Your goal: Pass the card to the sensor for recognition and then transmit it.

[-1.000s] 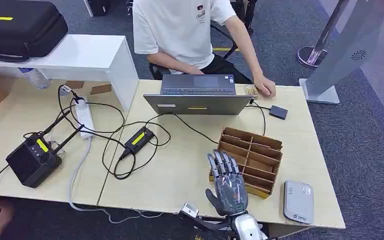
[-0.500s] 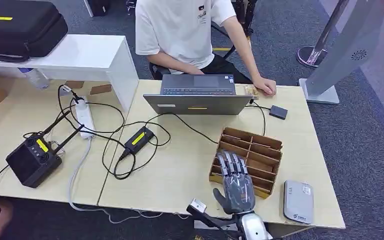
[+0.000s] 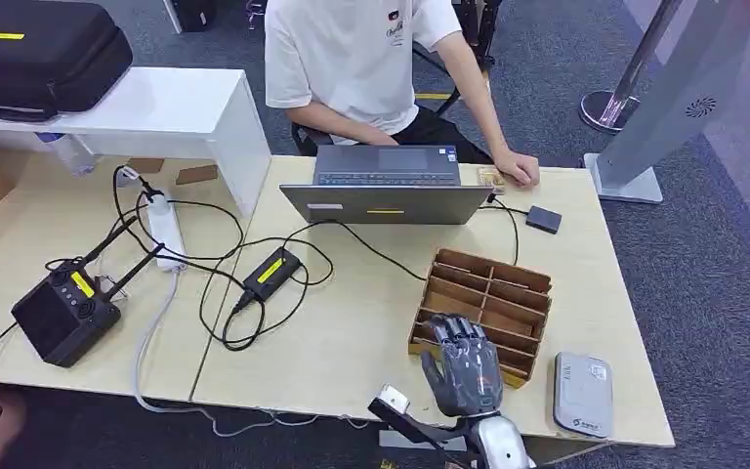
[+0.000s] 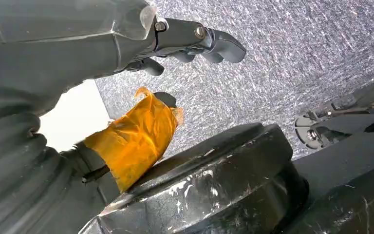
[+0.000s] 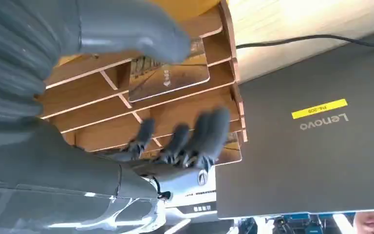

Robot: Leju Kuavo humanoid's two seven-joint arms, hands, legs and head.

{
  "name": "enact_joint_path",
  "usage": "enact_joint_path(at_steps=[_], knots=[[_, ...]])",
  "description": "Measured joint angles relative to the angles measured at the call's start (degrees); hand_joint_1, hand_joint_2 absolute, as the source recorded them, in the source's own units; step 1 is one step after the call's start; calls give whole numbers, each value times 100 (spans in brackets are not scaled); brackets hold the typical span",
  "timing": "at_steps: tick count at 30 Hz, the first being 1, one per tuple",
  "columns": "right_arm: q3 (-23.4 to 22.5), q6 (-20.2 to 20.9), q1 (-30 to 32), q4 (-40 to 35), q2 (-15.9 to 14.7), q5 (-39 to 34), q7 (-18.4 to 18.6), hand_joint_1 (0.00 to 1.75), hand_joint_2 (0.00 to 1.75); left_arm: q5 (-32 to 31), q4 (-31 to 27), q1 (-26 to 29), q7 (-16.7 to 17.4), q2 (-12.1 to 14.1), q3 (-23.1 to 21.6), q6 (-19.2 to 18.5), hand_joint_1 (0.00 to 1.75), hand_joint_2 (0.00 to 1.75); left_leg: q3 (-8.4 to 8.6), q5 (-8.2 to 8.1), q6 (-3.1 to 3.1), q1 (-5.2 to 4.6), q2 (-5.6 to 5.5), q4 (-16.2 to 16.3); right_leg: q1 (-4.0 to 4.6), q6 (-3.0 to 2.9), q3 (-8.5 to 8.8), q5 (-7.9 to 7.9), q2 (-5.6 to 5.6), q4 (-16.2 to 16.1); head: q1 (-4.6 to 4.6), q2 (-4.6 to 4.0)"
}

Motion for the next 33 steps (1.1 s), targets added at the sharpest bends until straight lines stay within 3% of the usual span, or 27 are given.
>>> enact_joint_path(at_steps=[13,21,27,33], knots=[[-391,-7,258,-319,2,-567,-645,175,175,13,0,10,-103,2,2,4,0,175,-1,0,0,0,-1,0,0,0,0,0,-1,0,0,0],[-527,-7,388,-459,2,-540,-755,175,175,18,0,13,-118,2,2,13,0,175,-1,0,0,0,-1,0,0,0,0,0,-1,0,0,0],[-695,-7,526,-862,83,-425,-1196,175,175,48,0,15,-98,2,2,26,0,175,-1,0,0,0,-1,0,0,0,0,0,-1,0,-2,0],[-798,-7,573,-1133,148,-425,-1257,175,175,48,0,15,-98,0,4,39,0,175,-1,0,0,0,0,0,0,0,0,0,0,0,0,0]])
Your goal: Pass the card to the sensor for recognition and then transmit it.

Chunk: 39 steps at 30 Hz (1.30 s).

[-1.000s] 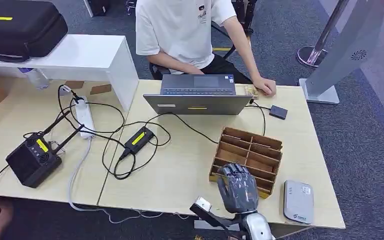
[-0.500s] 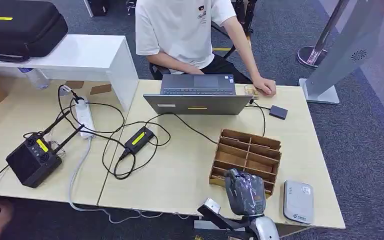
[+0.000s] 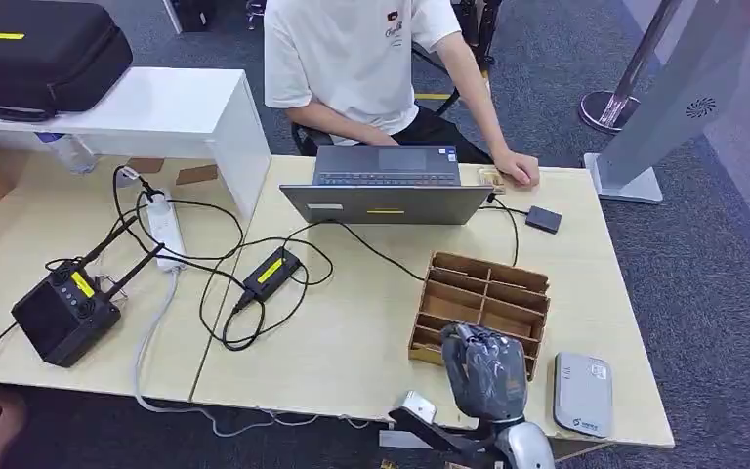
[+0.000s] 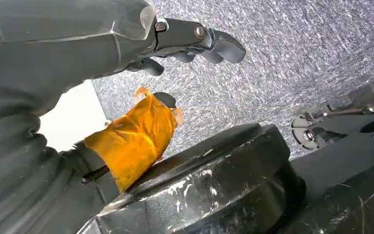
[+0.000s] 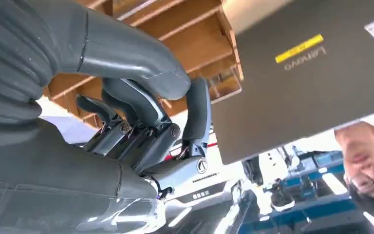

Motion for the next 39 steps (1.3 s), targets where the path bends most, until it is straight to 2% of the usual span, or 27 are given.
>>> enact_joint_path(at_steps=[4,6,7,10,14,17,31,36,39], knots=[[-35,0,21,-74,22,-4,-45,175,175,2,0,1,2,0,0,0,0,175,0,0,0,0,0,0,0,0,0,0,0,0,0,0],[-77,0,85,-228,70,-29,-293,175,175,20,0,2,2,0,0,2,0,175,-1,0,0,0,-1,0,0,0,0,0,-1,0,0,0],[-107,0,122,-346,123,-39,-455,3,175,35,0,2,2,0,0,7,0,175,-1,0,0,0,-1,0,0,0,0,0,-1,0,-2,0],[-116,0,184,-614,241,-55,-597,0,175,70,0,2,0,0,0,11,0,175,0,0,0,0,0,0,0,0,0,0,0,0,-2,0],[79,0,189,-704,254,11,-50,0,175,83,0,2,0,0,2,11,0,175,0,0,0,0,1,-1,0,0,0,0,0,0,-2,0],[179,0,182,-662,240,72,111,0,175,72,0,2,0,0,2,11,0,175,-1,0,0,0,0,0,0,0,1,0,-1,0,0,0],[151,0,144,-90,210,50,30,0,175,26,0,3,2,0,2,11,0,175,-1,0,0,0,0,0,0,0,1,0,-1,0,-2,0],[151,0,124,247,210,179,356,0,175,-7,0,0,42,0,2,9,0,175,0,0,0,0,0,0,0,0,1,0,-1,0,-2,0],[133,0,80,539,210,212,411,0,175,-31,0,-2,50,0,0,4,0,175,-1,0,0,0,0,0,0,0,1,0,-1,0,0,0]])
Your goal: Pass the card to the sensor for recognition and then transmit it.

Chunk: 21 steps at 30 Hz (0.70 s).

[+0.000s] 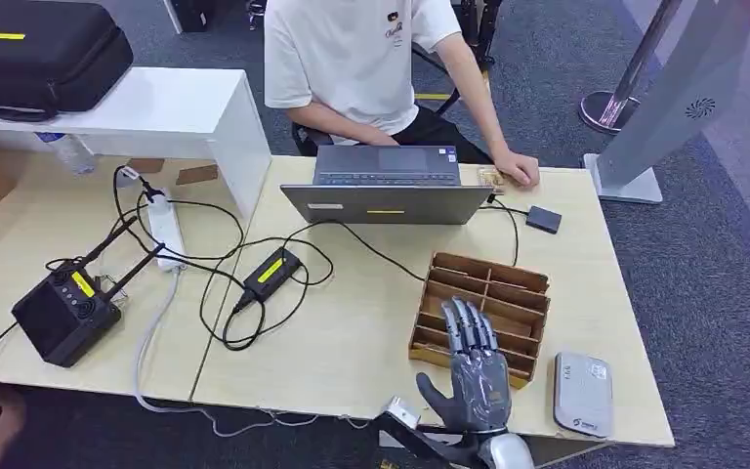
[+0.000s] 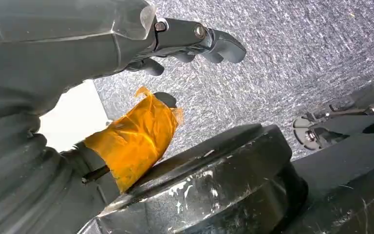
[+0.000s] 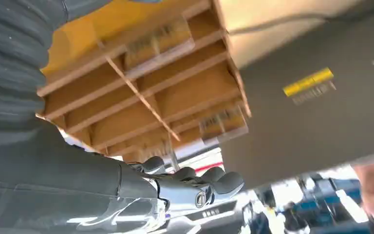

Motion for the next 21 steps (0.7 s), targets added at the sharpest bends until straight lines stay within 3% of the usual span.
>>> enact_joint_path(at_steps=[8,21], knots=[[-381,0,-203,606,48,188,-50,0,175,-17,0,0,2,0,-7,-7,0,175,0,0,0,0,0,1,0,0,0,1,0,0,-2,0],[-787,0,-320,831,50,302,-133,0,175,-22,0,0,9,0,-15,-9,0,175,0,0,0,0,0,1,0,-1,0,1,0,0,0,0]])
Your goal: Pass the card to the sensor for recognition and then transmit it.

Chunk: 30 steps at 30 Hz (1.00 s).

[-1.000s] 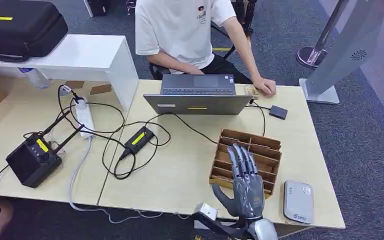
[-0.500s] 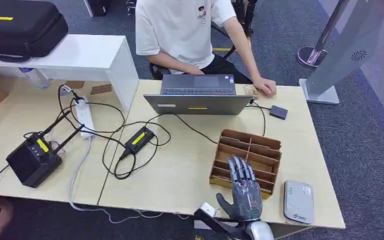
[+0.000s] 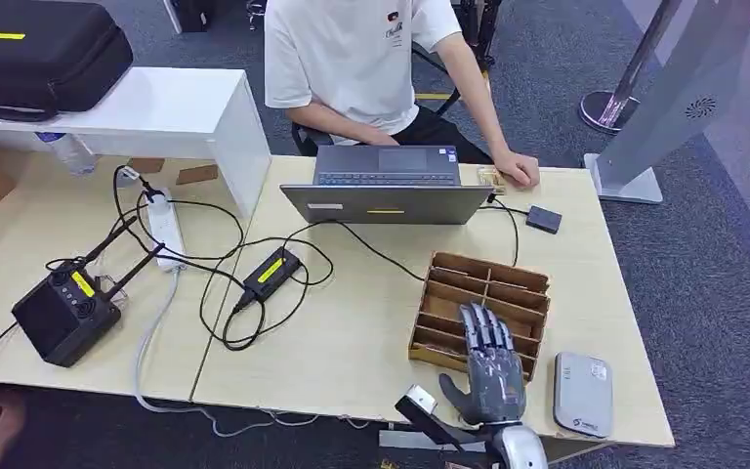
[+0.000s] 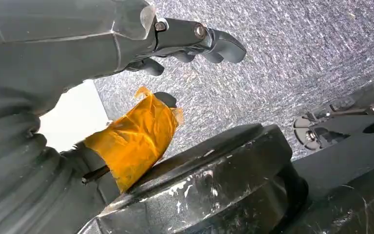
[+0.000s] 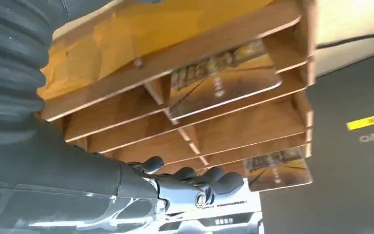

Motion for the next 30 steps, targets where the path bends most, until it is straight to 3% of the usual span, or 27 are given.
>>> enact_joint_path(at_steps=[9,30], knots=[[-369,-2,-9,-238,-9,-63,-129,0,175,0,0,0,0,0,-9,2,0,175,0,0,0,0,0,1,0,-1,0,2,0,0,-2,0],[-328,0,-21,-251,15,-50,-127,0,175,-4,0,3,7,0,-98,2,0,175,-1,0,0,0,0,1,0,-1,0,1,0,0,-2,0]])
